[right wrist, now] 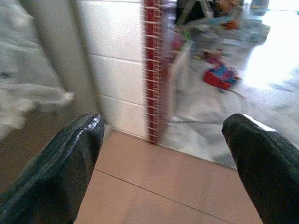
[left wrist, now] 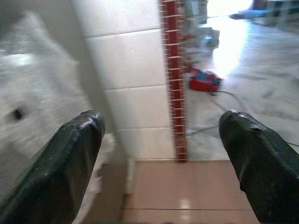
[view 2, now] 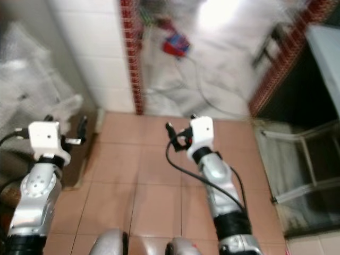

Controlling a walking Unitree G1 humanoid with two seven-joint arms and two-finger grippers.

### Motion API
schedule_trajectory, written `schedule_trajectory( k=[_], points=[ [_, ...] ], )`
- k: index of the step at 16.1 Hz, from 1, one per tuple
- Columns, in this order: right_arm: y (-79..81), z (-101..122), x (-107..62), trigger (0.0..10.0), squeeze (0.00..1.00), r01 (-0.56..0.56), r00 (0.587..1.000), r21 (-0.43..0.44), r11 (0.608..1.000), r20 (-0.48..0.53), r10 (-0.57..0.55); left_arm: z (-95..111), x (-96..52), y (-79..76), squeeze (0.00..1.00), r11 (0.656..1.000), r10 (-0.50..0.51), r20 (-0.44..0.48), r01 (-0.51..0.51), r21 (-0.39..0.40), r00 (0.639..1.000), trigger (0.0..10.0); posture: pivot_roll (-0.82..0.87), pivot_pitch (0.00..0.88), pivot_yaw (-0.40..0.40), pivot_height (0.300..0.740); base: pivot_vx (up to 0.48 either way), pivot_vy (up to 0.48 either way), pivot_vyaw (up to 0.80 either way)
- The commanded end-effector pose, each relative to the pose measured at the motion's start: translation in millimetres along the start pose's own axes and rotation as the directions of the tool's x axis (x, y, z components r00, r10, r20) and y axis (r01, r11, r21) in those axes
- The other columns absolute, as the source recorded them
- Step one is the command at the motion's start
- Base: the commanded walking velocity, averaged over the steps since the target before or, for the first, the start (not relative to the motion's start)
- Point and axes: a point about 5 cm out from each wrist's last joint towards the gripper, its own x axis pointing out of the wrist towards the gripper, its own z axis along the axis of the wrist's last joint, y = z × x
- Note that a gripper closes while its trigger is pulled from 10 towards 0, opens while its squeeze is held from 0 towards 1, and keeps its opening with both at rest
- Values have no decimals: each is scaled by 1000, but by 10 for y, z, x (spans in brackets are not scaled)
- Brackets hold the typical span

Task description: Restocking fridge

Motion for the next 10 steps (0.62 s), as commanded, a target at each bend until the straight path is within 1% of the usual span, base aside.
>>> schedule_trajectory(
  k=[1,2,3,4,5,6,8,9,10],
  points=[
    [-8,99,27,10000,0,26,999,-10,1000,37,-26,24,16,27,0,1000,2,0,-2,2,1000,10000,40,150,14,740,0,0,-800],
    [-14,109,31,10000,0,32,999,-9,999,40,-32,32,21,26,0,1000,-1,1,1,1,1000,10000,40,150,14,740,0,0,-800],
    [-60,117,27,10000,0,75,996,-13,997,43,-74,21,17,29,0,1000,-7,-5,7,-4,1000,10000,42,161,15,740,0,0,-800],
    [-85,123,8,10000,0,97,994,-23,995,48,-96,1,-3,21,0,1000,-17,-10,17,-7,1000,10000,43,161,18,740,247,0,-800],
    [-102,127,-12,10000,0,115,992,-19,993,53,-113,-17,-24,15,0,1000,-26,-15,26,-8,1000,10000,42,160,22,740,409,0,-506],
    [-132,128,-44,10000,0,143,988,-28,989,56,-142,-51,-58,9,0,1000,-30,-27,30,-10,999,10000,42,159,26,740,428,0,0],
    [-280,113,-174,10000,0,260,965,-46,965,55,-257,-166,-164,-37,0,998,-60,-72,57,-35,996,10000,38,144,38,740,480,0,0],
    [-310,102,-213,10000,0,280,959,-57,958,52,-277,-192,-190,-55,0,997,-74,-82,71,-40,994,10000,33,139,42,740,480,0,-419],
    [-330,77,-251,10000,0,292,956,-56,955,44,-290,-211,-210,-70,0,996,-89,-90,86,-38,992,10000,29,136,41,740,480,0,-800]
  ],
)
